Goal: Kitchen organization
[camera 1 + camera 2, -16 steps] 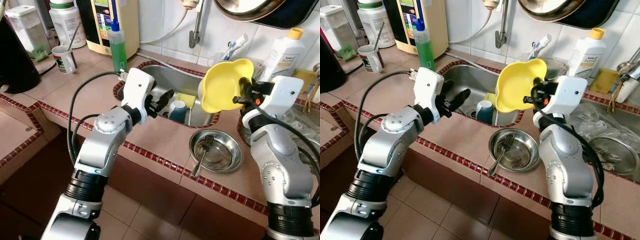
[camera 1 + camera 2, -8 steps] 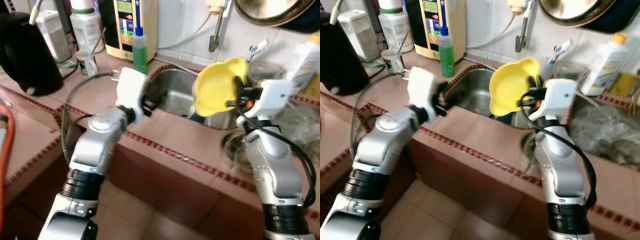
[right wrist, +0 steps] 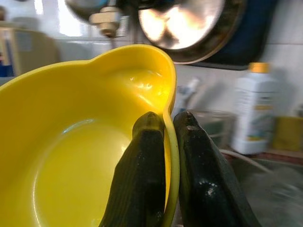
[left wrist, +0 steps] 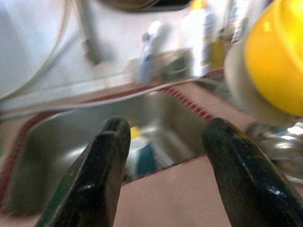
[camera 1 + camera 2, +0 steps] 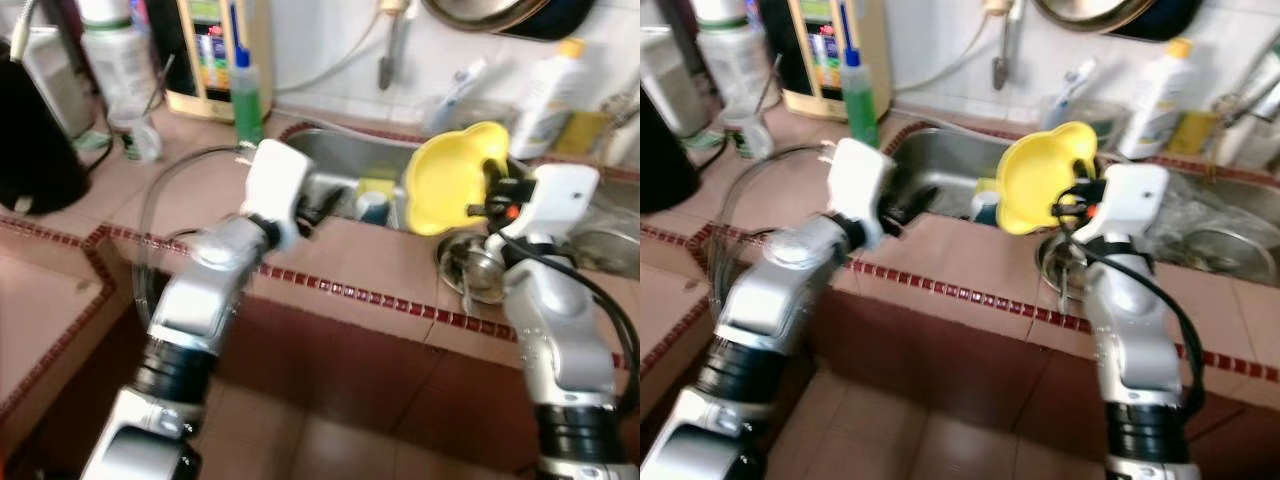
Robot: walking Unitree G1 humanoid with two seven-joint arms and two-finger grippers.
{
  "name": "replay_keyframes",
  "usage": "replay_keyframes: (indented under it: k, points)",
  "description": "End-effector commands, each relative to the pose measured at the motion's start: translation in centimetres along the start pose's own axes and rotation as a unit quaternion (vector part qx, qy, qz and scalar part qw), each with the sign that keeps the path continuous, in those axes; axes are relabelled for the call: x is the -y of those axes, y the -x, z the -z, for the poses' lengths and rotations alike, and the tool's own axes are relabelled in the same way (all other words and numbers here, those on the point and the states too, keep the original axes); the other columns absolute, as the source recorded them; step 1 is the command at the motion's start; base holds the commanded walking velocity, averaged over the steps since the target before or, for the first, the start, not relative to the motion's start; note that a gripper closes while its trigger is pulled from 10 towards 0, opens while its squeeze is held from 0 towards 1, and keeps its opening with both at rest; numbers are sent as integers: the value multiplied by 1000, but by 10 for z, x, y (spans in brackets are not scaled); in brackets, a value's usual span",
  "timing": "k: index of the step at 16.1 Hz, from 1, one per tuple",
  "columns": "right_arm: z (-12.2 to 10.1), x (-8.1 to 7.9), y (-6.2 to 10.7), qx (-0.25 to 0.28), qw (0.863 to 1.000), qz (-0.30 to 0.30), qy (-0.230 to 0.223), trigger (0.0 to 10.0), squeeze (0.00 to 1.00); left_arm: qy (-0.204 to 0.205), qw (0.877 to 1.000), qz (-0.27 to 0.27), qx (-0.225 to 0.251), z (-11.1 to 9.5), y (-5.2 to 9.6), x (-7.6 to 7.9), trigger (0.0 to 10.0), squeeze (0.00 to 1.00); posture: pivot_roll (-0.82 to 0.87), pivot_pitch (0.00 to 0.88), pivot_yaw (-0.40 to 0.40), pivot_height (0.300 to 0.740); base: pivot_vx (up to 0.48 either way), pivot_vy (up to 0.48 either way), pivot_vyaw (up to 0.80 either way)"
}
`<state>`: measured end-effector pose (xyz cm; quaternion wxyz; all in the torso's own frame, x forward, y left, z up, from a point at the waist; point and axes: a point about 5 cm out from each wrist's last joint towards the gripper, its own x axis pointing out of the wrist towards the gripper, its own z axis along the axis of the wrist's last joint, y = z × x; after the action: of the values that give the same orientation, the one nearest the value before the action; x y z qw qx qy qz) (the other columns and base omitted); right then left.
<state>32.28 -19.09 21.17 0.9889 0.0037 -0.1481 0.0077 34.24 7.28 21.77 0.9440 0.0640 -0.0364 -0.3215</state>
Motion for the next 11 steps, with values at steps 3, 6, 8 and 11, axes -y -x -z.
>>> replay_keyframes:
  k: [3, 6, 8, 11]
  points:
    - [-7, 0, -4, 21, 1000, 2, 5, 10000, 0, -4, 1000, 5, 10, -5, 2, -4, 10000, 0, -55, 34, -16, 740, 0, 0, -513]
    - [-7, -1, -4, 25, 1000, -3, 8, 10000, 0, 1, 1000, 11, 13, -6, 2, -3, 10000, 0, -55, 33, -16, 740, 191, 0, 0]
    - [-7, -2, -4, 26, 1000, -5, 9, 10000, 0, 2, 1000, 10, 13, -5, 2, -4, 10000, 0, -55, 31, -16, 740, 292, 0, 0]
    - [-7, -2, -5, 27, 1000, -7, 11, 10000, 0, 2, 1000, 10, 13, -5, 2, -4, 10000, 0, -56, 30, -16, 740, 290, 0, 0]
